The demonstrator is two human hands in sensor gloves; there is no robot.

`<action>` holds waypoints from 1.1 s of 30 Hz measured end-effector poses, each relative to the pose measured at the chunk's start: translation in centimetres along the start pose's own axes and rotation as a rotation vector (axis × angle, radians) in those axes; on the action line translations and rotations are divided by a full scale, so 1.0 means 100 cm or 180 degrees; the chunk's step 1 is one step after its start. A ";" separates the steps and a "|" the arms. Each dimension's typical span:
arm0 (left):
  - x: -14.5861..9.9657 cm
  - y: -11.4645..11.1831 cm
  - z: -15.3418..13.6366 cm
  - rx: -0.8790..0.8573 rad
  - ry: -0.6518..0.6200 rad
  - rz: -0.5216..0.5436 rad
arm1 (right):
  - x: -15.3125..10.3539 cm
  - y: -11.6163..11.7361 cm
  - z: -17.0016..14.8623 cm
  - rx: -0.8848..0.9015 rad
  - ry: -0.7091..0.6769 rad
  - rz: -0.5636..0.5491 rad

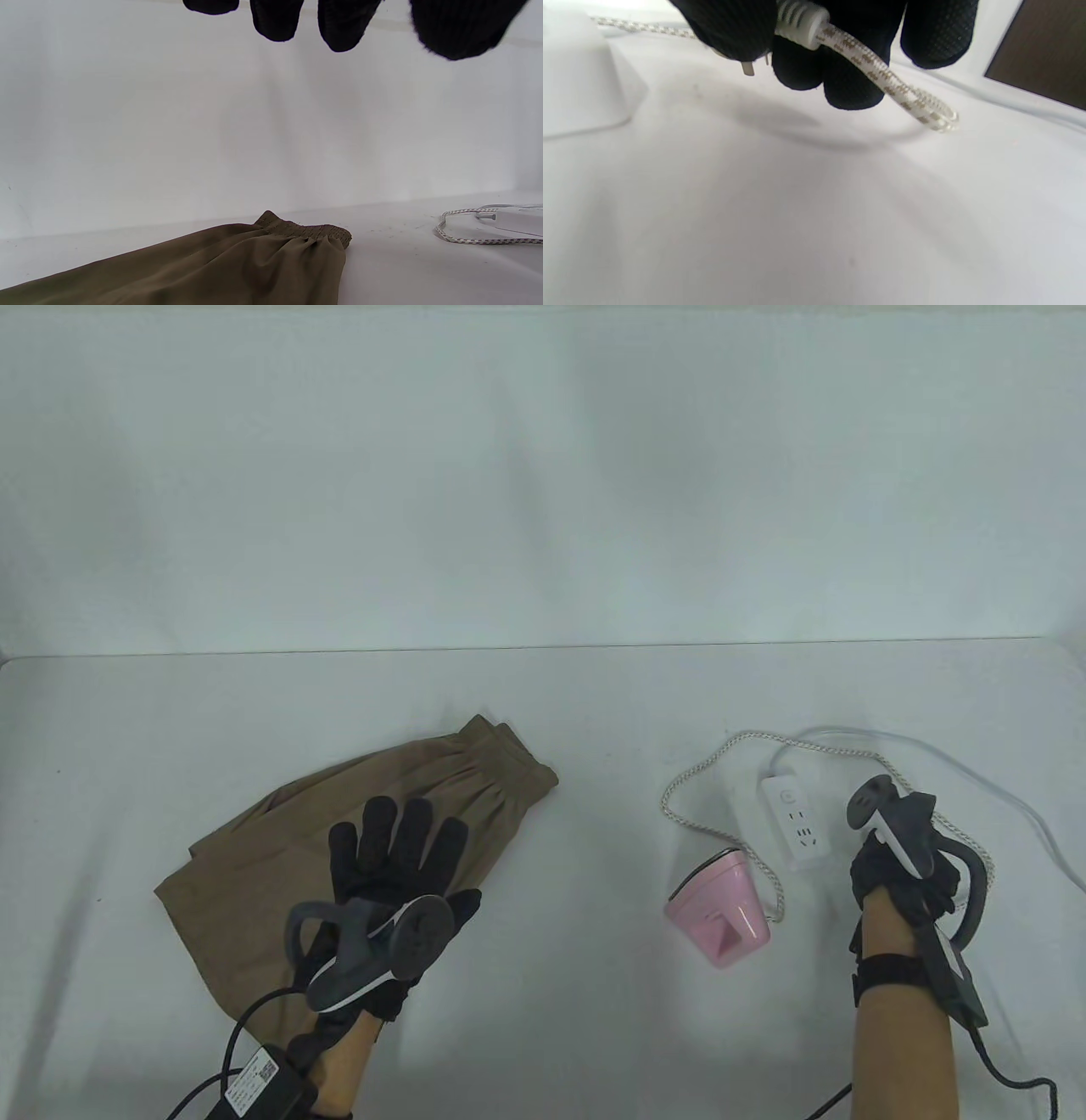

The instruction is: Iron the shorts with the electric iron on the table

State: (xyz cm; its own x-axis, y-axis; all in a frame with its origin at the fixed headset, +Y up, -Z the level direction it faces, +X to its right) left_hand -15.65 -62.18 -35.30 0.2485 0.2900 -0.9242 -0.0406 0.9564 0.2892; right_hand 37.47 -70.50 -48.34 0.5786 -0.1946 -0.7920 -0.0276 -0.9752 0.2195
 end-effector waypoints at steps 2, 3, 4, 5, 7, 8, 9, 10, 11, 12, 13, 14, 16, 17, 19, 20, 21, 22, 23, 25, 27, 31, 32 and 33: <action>-0.001 0.001 0.001 -0.0013 -0.0008 0.0014 | -0.006 -0.009 0.002 0.0042 -0.0090 -0.0052; -0.001 0.002 0.001 -0.0009 -0.0010 0.0023 | -0.011 -0.014 0.004 0.0081 -0.0166 -0.0088; -0.002 0.003 0.001 -0.0011 -0.0011 0.0028 | -0.013 -0.017 0.004 0.0100 -0.0206 -0.0103; -0.002 0.003 0.002 -0.0022 -0.0013 0.0033 | -0.019 -0.023 0.007 0.0185 -0.0300 -0.0148; -0.003 0.003 0.002 -0.0038 -0.0019 0.0013 | -0.027 -0.028 0.011 0.0314 -0.0446 -0.0195; -0.003 0.002 0.002 -0.0037 -0.0018 0.0008 | -0.033 -0.032 0.013 0.0379 -0.0532 -0.0241; -0.004 0.003 0.002 -0.0037 -0.0020 0.0015 | -0.035 -0.033 0.015 0.0407 -0.0577 -0.0250; -0.004 0.003 0.002 -0.0041 -0.0021 0.0020 | -0.040 -0.035 0.018 0.0506 -0.0668 -0.0251; -0.005 0.003 0.002 -0.0048 -0.0022 0.0028 | -0.043 -0.035 0.020 0.0598 -0.0741 -0.0238; -0.005 0.003 0.002 -0.0052 -0.0023 0.0029 | -0.044 -0.034 0.022 0.0636 -0.0786 -0.0219; -0.006 0.003 0.003 -0.0053 -0.0022 0.0027 | -0.047 -0.033 0.024 0.0703 -0.0851 -0.0207; -0.006 0.003 0.003 -0.0049 -0.0021 0.0022 | -0.049 -0.030 0.025 0.0741 -0.0889 -0.0214; -0.005 0.002 0.003 -0.0019 -0.0018 -0.0014 | -0.050 -0.022 0.030 0.0741 -0.0944 -0.0209; -0.005 0.001 0.003 -0.0017 -0.0018 -0.0021 | -0.050 -0.020 0.031 0.0662 -0.0945 -0.0160; -0.005 0.001 0.004 -0.0006 -0.0021 -0.0025 | -0.051 -0.017 0.031 0.0599 -0.0908 -0.0181; -0.005 0.001 0.004 0.0008 -0.0024 -0.0027 | -0.051 -0.016 0.031 0.0597 -0.0909 -0.0187; -0.005 0.002 0.004 0.0012 -0.0026 -0.0025 | -0.050 -0.015 0.031 0.0614 -0.0920 -0.0160; -0.006 0.002 0.005 0.0012 -0.0026 -0.0019 | -0.050 -0.014 0.031 0.0656 -0.0938 -0.0117; -0.006 0.002 0.005 0.0010 -0.0027 -0.0018 | -0.050 -0.013 0.030 0.0680 -0.0927 -0.0107; -0.006 0.001 0.005 0.0012 -0.0030 -0.0020 | -0.049 -0.012 0.029 0.0700 -0.0911 -0.0094; -0.006 0.001 0.005 0.0024 -0.0039 -0.0029 | -0.047 -0.009 0.029 0.0783 -0.0920 -0.0023; -0.006 0.001 0.006 0.0043 -0.0044 -0.0030 | -0.044 -0.003 0.032 0.0863 -0.0909 0.0104; -0.006 0.001 0.006 0.0045 -0.0043 -0.0026 | -0.044 -0.002 0.033 0.0800 -0.0896 0.0083; -0.006 0.001 0.006 0.0046 -0.0040 -0.0025 | -0.043 -0.002 0.034 0.0750 -0.0878 0.0079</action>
Point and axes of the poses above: the tracker on the back of each hand, its own z axis roughly to the thumb side, its own x axis roughly from the wrist to the fingertips, y = z × x, the point moved 3 cm from there along x, roughly from the wrist to the fingertips, and after that the axes turned 2 degrees about z, right-handed, at the moved point
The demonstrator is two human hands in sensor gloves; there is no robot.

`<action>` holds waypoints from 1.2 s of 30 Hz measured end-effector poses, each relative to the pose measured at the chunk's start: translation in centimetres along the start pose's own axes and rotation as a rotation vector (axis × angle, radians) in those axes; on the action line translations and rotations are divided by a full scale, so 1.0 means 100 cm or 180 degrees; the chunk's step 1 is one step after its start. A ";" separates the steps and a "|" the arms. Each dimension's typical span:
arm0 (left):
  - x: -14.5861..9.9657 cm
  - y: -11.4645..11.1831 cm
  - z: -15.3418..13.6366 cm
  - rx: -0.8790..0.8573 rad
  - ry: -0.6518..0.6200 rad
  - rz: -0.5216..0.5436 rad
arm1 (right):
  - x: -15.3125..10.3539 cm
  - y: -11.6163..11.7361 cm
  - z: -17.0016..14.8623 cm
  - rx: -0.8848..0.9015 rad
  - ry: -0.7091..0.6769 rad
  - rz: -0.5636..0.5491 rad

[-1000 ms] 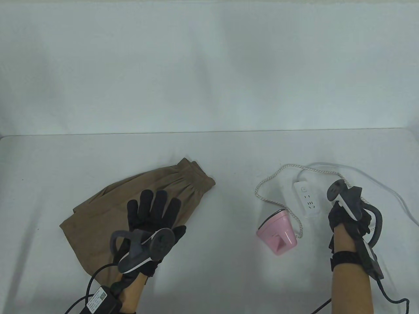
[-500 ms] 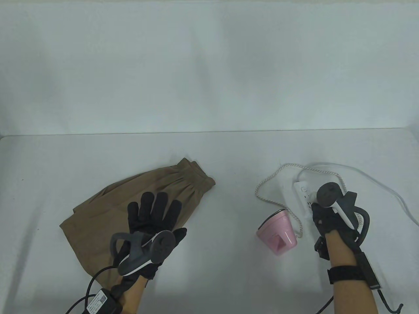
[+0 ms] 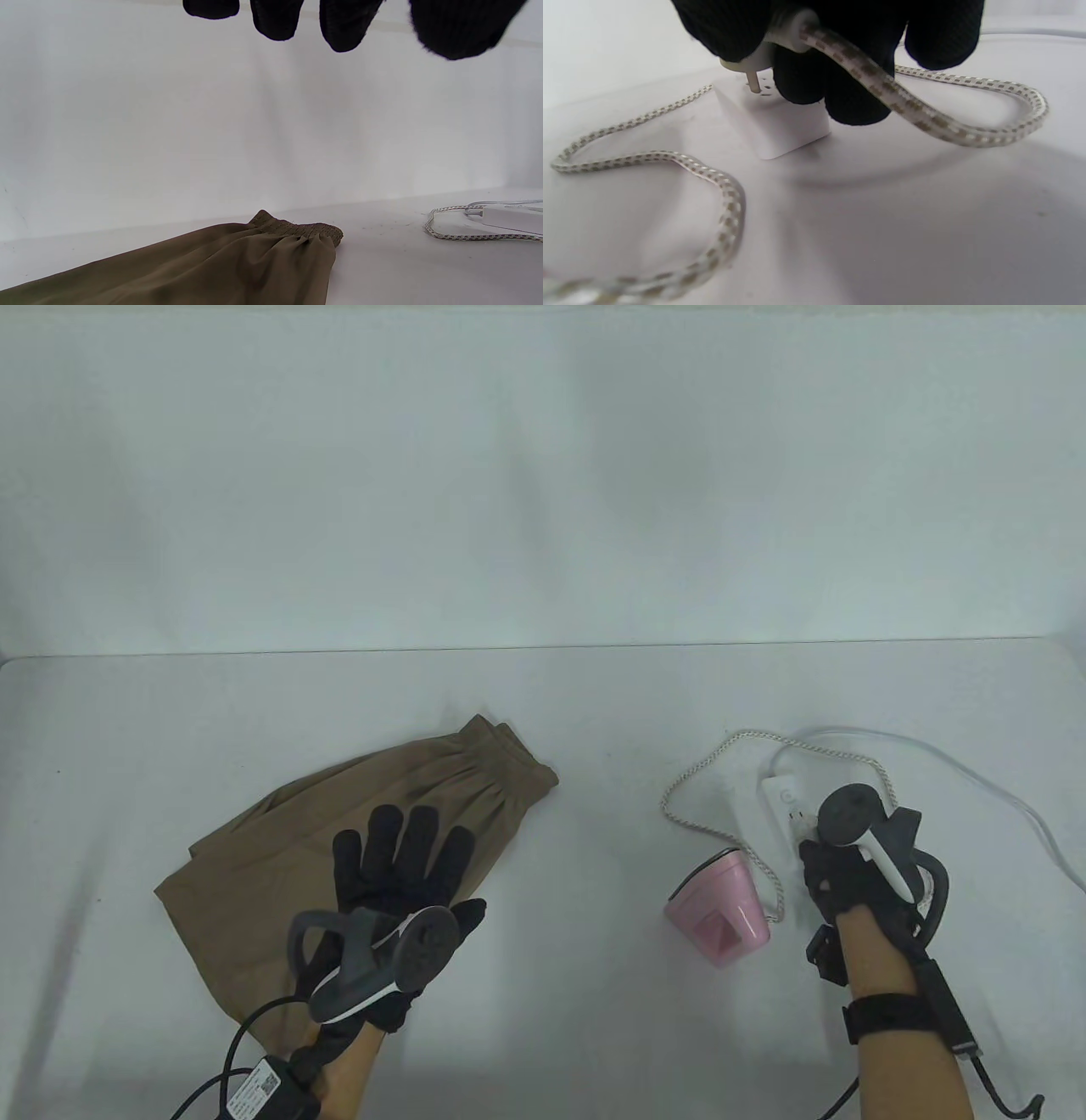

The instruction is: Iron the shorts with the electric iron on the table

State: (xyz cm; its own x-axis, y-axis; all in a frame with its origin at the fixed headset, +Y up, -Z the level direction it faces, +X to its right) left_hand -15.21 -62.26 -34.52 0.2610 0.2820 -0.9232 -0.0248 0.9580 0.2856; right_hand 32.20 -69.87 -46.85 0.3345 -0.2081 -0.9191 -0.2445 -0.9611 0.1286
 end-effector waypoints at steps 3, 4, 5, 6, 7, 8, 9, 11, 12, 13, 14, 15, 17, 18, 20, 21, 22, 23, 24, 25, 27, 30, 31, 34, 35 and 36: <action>0.000 0.000 0.000 0.0000 0.0006 -0.0004 | 0.000 0.000 0.001 -0.0073 0.0012 -0.0012; 0.000 0.000 0.000 0.0001 0.0006 -0.0005 | 0.000 0.000 0.001 -0.0067 0.0012 -0.0009; 0.000 0.000 0.000 0.0001 0.0007 -0.0008 | 0.000 0.000 0.001 -0.0067 0.0036 -0.0033; 0.000 0.000 0.000 0.0001 0.0008 -0.0013 | 0.000 0.001 0.000 -0.0095 0.0056 -0.0039; 0.000 0.000 0.000 0.0004 0.0010 -0.0012 | 0.001 0.002 -0.001 -0.0141 0.0066 -0.0005; 0.000 0.000 0.000 0.0005 0.0009 -0.0013 | 0.002 0.003 -0.002 -0.0112 0.0077 0.0026; 0.000 0.000 0.000 0.0007 0.0010 -0.0016 | 0.003 0.004 -0.003 -0.0077 0.0094 0.0033; 0.000 0.000 0.000 0.0009 0.0006 -0.0022 | 0.005 0.004 -0.003 -0.0024 0.0095 0.0088; 0.000 0.000 0.000 0.0010 0.0007 -0.0020 | 0.005 0.004 -0.004 -0.0022 0.0092 0.0097; 0.000 0.000 0.000 0.0008 0.0007 -0.0018 | 0.006 0.003 -0.004 -0.0023 0.0101 0.0082; 0.001 0.000 0.000 0.0004 0.0007 -0.0021 | 0.007 0.003 -0.003 -0.0039 0.0105 0.0065; 0.001 -0.001 0.000 0.0003 0.0007 -0.0027 | 0.008 0.002 -0.002 -0.0039 0.0115 0.0086; 0.001 -0.001 0.001 0.0009 0.0005 -0.0041 | 0.009 0.001 0.000 -0.0066 0.0119 0.0053; 0.001 -0.002 0.001 0.0013 0.0003 -0.0052 | 0.009 0.001 0.001 -0.0093 0.0123 0.0053; 0.001 -0.002 0.001 0.0017 0.0004 -0.0062 | 0.010 0.001 0.002 -0.0103 0.0130 0.0064; 0.001 -0.002 0.001 0.0019 0.0004 -0.0063 | 0.010 0.001 0.002 -0.0094 0.0138 0.0080; 0.001 -0.002 0.001 0.0021 0.0004 -0.0067 | 0.010 0.001 0.001 -0.0071 0.0153 0.0113; 0.001 -0.002 0.001 0.0020 0.0004 -0.0069 | 0.010 0.001 0.000 -0.0067 0.0157 0.0129; 0.002 -0.002 0.001 0.0020 0.0005 -0.0072 | 0.011 0.001 -0.001 -0.0051 0.0162 0.0144; 0.002 -0.002 0.001 0.0022 0.0006 -0.0082 | 0.011 0.002 -0.002 -0.0036 0.0185 0.0180; 0.002 -0.002 0.001 0.0021 0.0009 -0.0087 | 0.011 0.003 -0.006 0.0035 0.0194 0.0223; 0.002 -0.002 0.001 0.0027 0.0015 -0.0075 | 0.011 0.003 -0.007 0.0038 0.0191 0.0190; 0.002 -0.002 0.001 0.0022 0.0016 -0.0078 | 0.012 0.003 -0.005 0.0015 0.0196 0.0170; 0.002 -0.002 0.001 0.0036 0.0014 -0.0083 | 0.012 0.003 0.000 -0.0108 0.0190 0.0124; 0.002 -0.002 0.001 0.0035 0.0013 -0.0084 | 0.013 0.006 0.002 -0.0212 0.0220 0.0173; 0.002 -0.002 0.001 0.0033 0.0013 -0.0085 | 0.013 0.006 0.003 -0.0251 0.0208 0.0154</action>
Point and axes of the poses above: the tracker on the back of each hand, its own z axis roughly to the thumb side, its own x axis roughly from the wrist to the fingertips, y = z × x, the point moved 3 cm from there along x, roughly from the wrist to the fingertips, and after that the axes turned 2 degrees about z, right-handed, at the moved point
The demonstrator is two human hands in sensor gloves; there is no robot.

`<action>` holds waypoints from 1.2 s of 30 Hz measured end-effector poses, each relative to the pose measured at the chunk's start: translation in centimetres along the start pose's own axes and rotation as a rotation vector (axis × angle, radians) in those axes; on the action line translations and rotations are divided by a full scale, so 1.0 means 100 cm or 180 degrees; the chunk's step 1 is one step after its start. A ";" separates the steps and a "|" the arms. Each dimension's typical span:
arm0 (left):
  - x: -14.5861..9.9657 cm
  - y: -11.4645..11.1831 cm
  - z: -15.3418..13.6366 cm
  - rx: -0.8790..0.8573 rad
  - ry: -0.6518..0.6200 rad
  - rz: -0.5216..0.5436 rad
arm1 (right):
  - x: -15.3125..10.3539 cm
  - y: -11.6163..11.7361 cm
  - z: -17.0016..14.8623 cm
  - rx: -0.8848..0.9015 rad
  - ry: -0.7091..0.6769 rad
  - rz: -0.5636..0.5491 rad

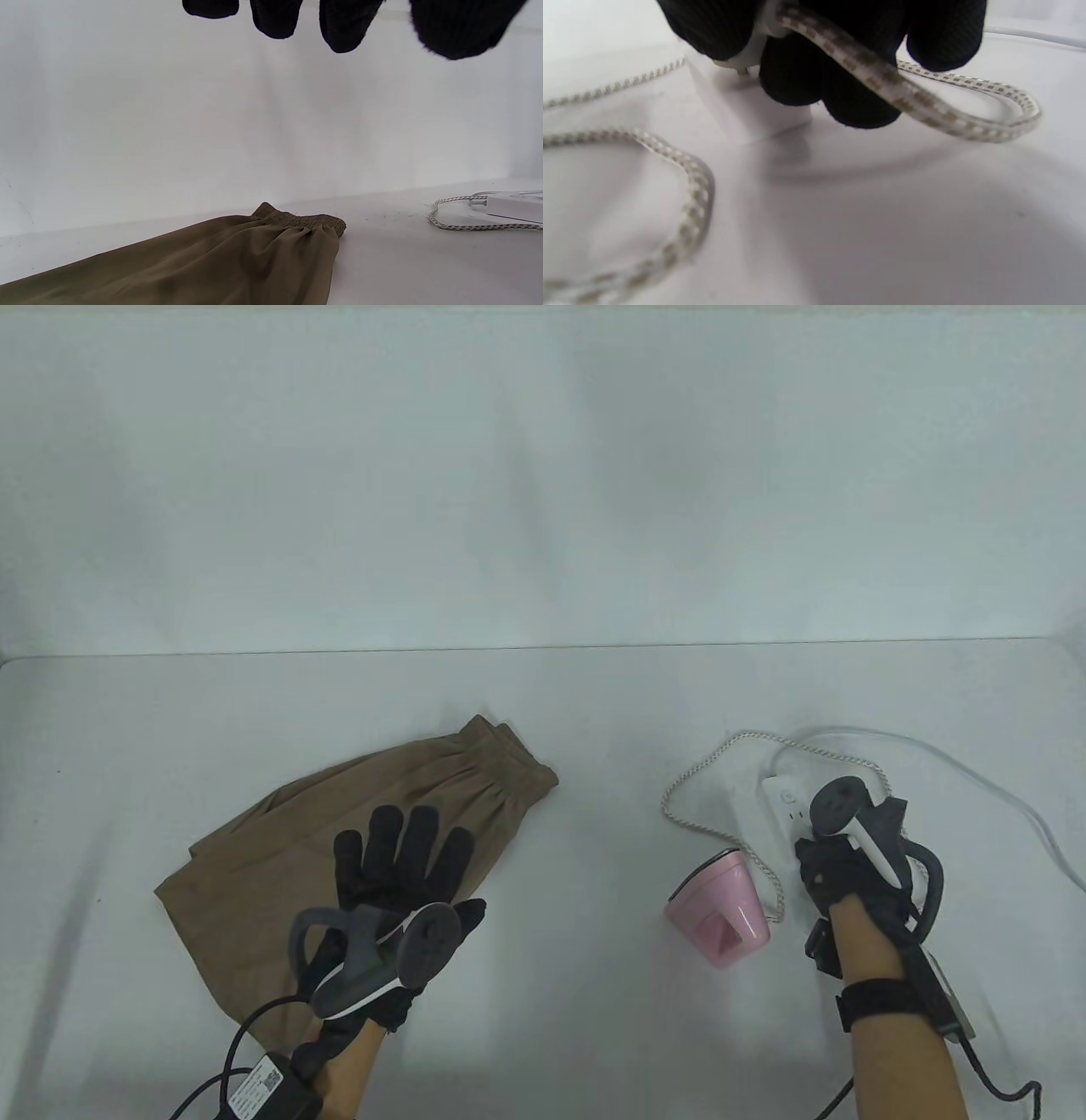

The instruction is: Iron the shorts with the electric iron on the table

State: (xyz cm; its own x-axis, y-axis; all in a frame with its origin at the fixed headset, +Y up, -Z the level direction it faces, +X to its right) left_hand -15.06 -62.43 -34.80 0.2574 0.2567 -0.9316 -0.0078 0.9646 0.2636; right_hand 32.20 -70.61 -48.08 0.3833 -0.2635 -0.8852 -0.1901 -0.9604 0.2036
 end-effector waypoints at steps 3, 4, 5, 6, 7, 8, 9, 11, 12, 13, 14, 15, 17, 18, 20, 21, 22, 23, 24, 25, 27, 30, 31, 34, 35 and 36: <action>0.000 0.000 -0.001 -0.0004 0.0008 0.0009 | 0.001 0.000 -0.002 0.0074 -0.0008 0.0037; 0.000 0.001 -0.001 -0.0013 0.0010 0.0011 | 0.001 0.001 -0.003 0.0128 -0.0012 0.0045; 0.000 0.001 -0.001 -0.0018 0.0011 0.0010 | 0.002 0.001 -0.004 0.0136 -0.0013 0.0068; 0.000 0.001 -0.002 -0.0023 0.0014 0.0008 | 0.002 0.001 -0.004 0.0147 -0.0016 0.0090; 0.000 0.001 -0.002 -0.0023 0.0015 0.0008 | 0.002 0.001 -0.004 0.0150 -0.0021 0.0098; 0.000 0.001 -0.002 -0.0024 0.0016 0.0009 | 0.002 0.001 -0.005 0.0152 -0.0024 0.0124; 0.000 0.001 -0.002 -0.0030 0.0018 0.0011 | 0.002 0.000 -0.006 0.0159 -0.0031 0.0169; 0.000 0.001 -0.002 -0.0030 0.0019 0.0021 | 0.000 -0.003 -0.009 0.0155 -0.0021 0.0147; 0.000 0.001 -0.003 -0.0031 0.0022 0.0029 | -0.002 -0.007 -0.011 0.0160 -0.0022 0.0081; 0.000 0.002 -0.003 -0.0037 0.0024 0.0037 | -0.004 -0.010 -0.011 0.0166 -0.0017 0.0027; 0.000 0.002 -0.003 -0.0043 0.0025 0.0047 | -0.006 -0.014 -0.011 0.0164 -0.0017 -0.0064; -0.001 0.002 -0.003 -0.0042 0.0024 0.0053 | -0.008 -0.020 -0.011 0.0156 -0.0034 -0.0176; -0.001 0.003 -0.004 -0.0024 0.0022 0.0063 | -0.012 -0.030 -0.006 0.0127 -0.0111 -0.0430; -0.001 0.003 -0.004 -0.0022 0.0021 0.0063 | -0.013 -0.032 -0.004 0.0100 -0.0161 -0.0484; -0.001 0.004 -0.005 -0.0024 0.0024 0.0076 | -0.015 -0.037 0.006 -0.0103 -0.0345 -0.0664; -0.001 0.004 -0.005 -0.0029 0.0030 0.0087 | -0.014 -0.038 0.010 -0.0172 -0.0385 -0.0703; -0.002 0.005 -0.006 -0.0039 0.0036 0.0097 | -0.012 -0.037 0.017 -0.0325 -0.0517 -0.0680; -0.002 0.005 -0.007 -0.0041 0.0039 0.0096 | -0.010 -0.037 0.021 -0.0423 -0.0579 -0.0646; -0.002 0.004 -0.007 -0.0041 0.0044 0.0091 | -0.007 -0.037 0.027 -0.0540 -0.0626 -0.0642; -0.002 0.004 -0.008 -0.0040 0.0048 0.0086 | -0.004 -0.037 0.031 -0.0554 -0.0673 -0.0607; -0.002 0.004 -0.008 -0.0041 0.0055 0.0084 | 0.004 -0.035 0.038 -0.0558 -0.0729 -0.0440; -0.002 0.004 -0.009 -0.0052 0.0065 0.0080 | 0.014 -0.029 0.042 -0.0457 -0.0680 -0.0227; -0.001 0.004 -0.009 -0.0092 0.0068 0.0070 | 0.016 -0.027 0.044 -0.0399 -0.0678 -0.0207; -0.001 0.002 -0.008 -0.0099 0.0070 0.0051 | 0.024 -0.020 0.045 -0.0394 -0.0575 -0.0118; 0.000 0.002 -0.008 -0.0089 0.0070 0.0042 | 0.027 -0.016 0.046 -0.0403 -0.0566 -0.0056; 0.000 0.001 -0.008 -0.0089 0.0067 0.0031 | 0.029 -0.013 0.046 -0.0407 -0.0551 -0.0006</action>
Point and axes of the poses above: the tracker on the back of each hand, its own z axis roughly to the thumb side, its own x axis roughly from the wrist to the fingertips, y = z × x, the point moved 3 cm from there along x, roughly from the wrist to the fingertips, and after that the axes turned 2 degrees about z, right-handed, at the moved point
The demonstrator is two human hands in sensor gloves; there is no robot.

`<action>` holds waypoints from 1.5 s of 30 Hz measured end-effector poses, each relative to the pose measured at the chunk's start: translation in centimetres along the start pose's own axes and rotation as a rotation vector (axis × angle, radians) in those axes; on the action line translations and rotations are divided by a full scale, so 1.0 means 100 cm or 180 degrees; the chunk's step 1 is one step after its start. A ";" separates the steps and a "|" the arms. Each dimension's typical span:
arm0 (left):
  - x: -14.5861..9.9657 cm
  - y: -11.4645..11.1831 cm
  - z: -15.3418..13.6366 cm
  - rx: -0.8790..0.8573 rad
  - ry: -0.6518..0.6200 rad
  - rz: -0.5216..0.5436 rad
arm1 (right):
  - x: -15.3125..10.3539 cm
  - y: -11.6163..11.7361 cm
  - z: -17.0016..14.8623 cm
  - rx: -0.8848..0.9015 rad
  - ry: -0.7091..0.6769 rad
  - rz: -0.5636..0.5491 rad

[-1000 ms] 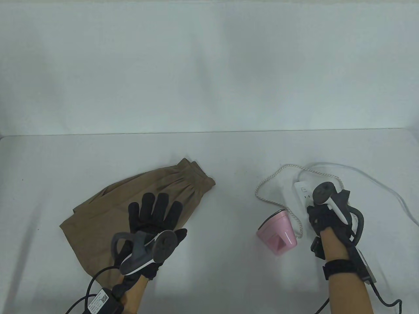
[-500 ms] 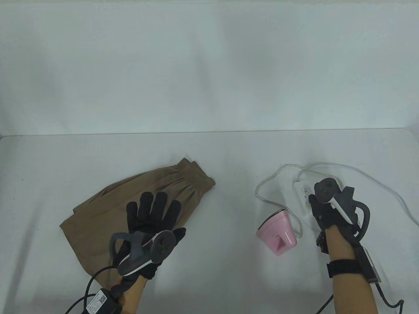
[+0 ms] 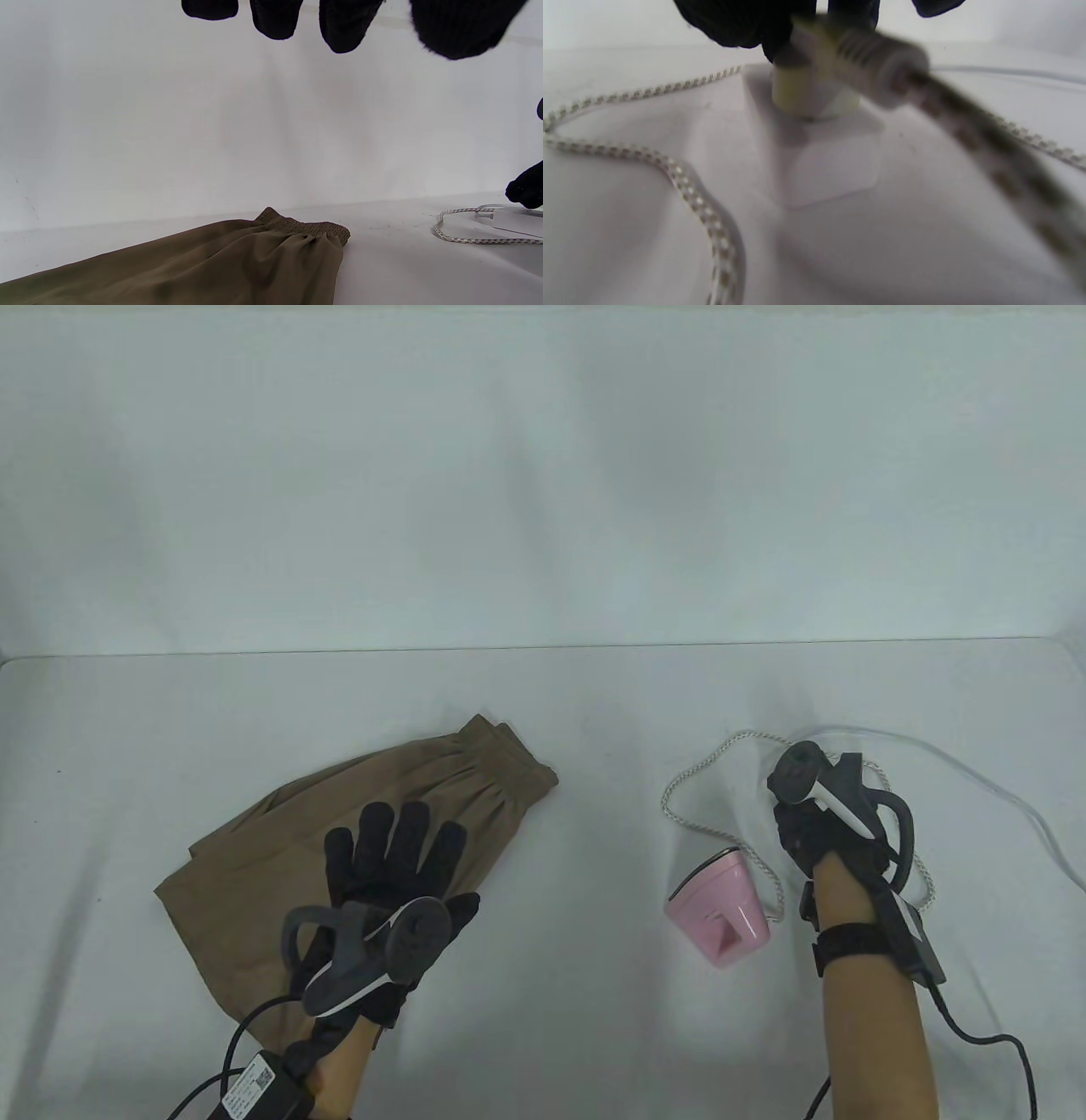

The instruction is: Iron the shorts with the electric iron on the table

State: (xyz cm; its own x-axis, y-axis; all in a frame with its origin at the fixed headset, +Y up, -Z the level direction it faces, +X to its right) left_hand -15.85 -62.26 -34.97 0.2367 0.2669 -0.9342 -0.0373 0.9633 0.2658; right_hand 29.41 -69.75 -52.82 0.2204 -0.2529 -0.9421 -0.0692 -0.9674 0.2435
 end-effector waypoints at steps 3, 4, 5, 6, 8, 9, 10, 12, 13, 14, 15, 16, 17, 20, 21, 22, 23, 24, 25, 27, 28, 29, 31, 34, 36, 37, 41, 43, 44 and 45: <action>0.000 0.000 0.000 -0.0011 -0.0001 -0.0007 | 0.004 0.003 -0.001 0.0085 0.0062 -0.0039; 0.000 0.000 0.000 -0.0008 0.0001 -0.0007 | 0.004 0.003 0.000 0.0129 0.0052 -0.0087; 0.001 0.000 0.000 0.0002 0.0005 -0.0016 | 0.004 0.003 0.000 0.0087 0.0042 -0.0101; 0.001 0.000 0.000 0.0005 0.0008 -0.0019 | 0.004 0.003 0.001 0.0044 0.0030 -0.0080; 0.001 0.000 0.000 -0.0004 0.0007 -0.0006 | 0.006 0.002 0.003 -0.0084 0.0019 -0.0067; 0.001 0.000 0.000 -0.0009 0.0005 -0.0005 | 0.007 0.001 0.005 -0.0108 0.0007 -0.0043; 0.001 -0.001 0.000 -0.0010 0.0002 -0.0007 | 0.008 0.001 0.006 -0.0110 0.0008 -0.0050; 0.002 -0.002 0.001 -0.0011 -0.0005 -0.0032 | 0.011 -0.001 0.011 -0.0177 -0.0013 -0.0053; 0.003 -0.002 0.001 -0.0014 -0.0010 -0.0040 | 0.012 -0.002 0.013 -0.0223 -0.0010 -0.0034; 0.004 -0.003 0.002 -0.0015 -0.0017 -0.0048 | 0.014 -0.003 0.014 -0.0260 -0.0001 -0.0040; 0.004 -0.003 0.002 -0.0011 -0.0022 -0.0054 | 0.015 -0.004 0.015 -0.0273 0.0000 -0.0036; 0.004 -0.003 0.002 -0.0003 -0.0025 -0.0056 | 0.017 -0.005 0.017 -0.0274 -0.0013 -0.0009; 0.004 -0.003 0.002 -0.0001 -0.0026 -0.0058 | 0.018 -0.006 0.018 -0.0287 -0.0037 -0.0006; 0.004 -0.003 0.001 -0.0028 -0.0019 -0.0053 | 0.022 -0.009 0.020 -0.0395 -0.0090 0.0053; 0.004 -0.003 0.001 -0.0034 -0.0016 -0.0055 | 0.023 -0.010 0.021 -0.0402 -0.0096 0.0071; 0.004 -0.003 0.001 -0.0036 -0.0015 -0.0059 | 0.024 -0.010 0.020 -0.0389 -0.0112 0.0093; 0.004 -0.003 0.001 -0.0039 -0.0015 -0.0067 | 0.025 -0.010 0.020 -0.0361 -0.0103 0.0105; 0.005 -0.004 0.001 -0.0038 -0.0012 -0.0077 | 0.026 -0.010 0.019 -0.0307 -0.0098 0.0108; 0.006 -0.004 0.002 -0.0027 -0.0016 -0.0082 | 0.028 -0.010 0.019 -0.0261 -0.0092 0.0099; 0.007 -0.006 0.003 -0.0009 -0.0025 -0.0098 | 0.028 -0.011 0.020 -0.0304 -0.0108 0.0097; 0.008 -0.007 0.004 -0.0001 -0.0033 -0.0107 | 0.028 -0.011 0.021 -0.0344 -0.0111 0.0114; 0.008 -0.007 0.004 0.0008 -0.0041 -0.0116 | 0.028 -0.011 0.021 -0.0339 -0.0109 0.0124; 0.009 -0.008 0.005 0.0017 -0.0047 -0.0121 | 0.028 -0.011 0.020 -0.0288 -0.0109 0.0133; 0.009 -0.008 0.005 0.0013 -0.0043 -0.0122 | 0.027 -0.009 0.022 -0.0334 -0.0134 0.0108; 0.008 -0.008 0.004 0.0014 -0.0034 -0.0115 | 0.027 -0.009 0.023 -0.0359 -0.0129 0.0129; 0.008 -0.008 0.004 0.0015 -0.0031 -0.0113 | 0.027 -0.009 0.023 -0.0352 -0.0128 0.0127; 0.008 -0.008 0.004 0.0032 -0.0025 -0.0131 | 0.027 -0.009 0.023 -0.0366 -0.0133 0.0202; 0.008 -0.008 0.004 0.0036 -0.0033 -0.0132 | 0.025 -0.008 0.022 -0.0393 -0.0150 0.0274; 0.008 -0.008 0.005 0.0034 -0.0037 -0.0127 | 0.023 -0.007 0.022 -0.0381 -0.0154 0.0324; 0.008 -0.008 0.005 0.0035 -0.0041 -0.0119 | 0.023 -0.006 0.021 -0.0368 -0.0151 0.0354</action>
State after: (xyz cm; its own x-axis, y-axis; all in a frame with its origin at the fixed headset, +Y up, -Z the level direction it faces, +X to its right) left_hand -15.15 -62.80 -35.81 0.2503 0.2302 -0.9404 -0.0175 0.9722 0.2333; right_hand 27.90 -69.75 -55.57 0.1712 -0.3602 -0.9170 0.0225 -0.9291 0.3692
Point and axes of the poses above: the tracker on the back of each hand, its own z axis roughly to the thumb side, its own x axis roughly from the wrist to the fingertips, y = z × x, the point moved 3 cm from there along x, roughly from the wrist to the fingertips, and after that the axes turned 2 degrees about z, right-handed, at the moved point
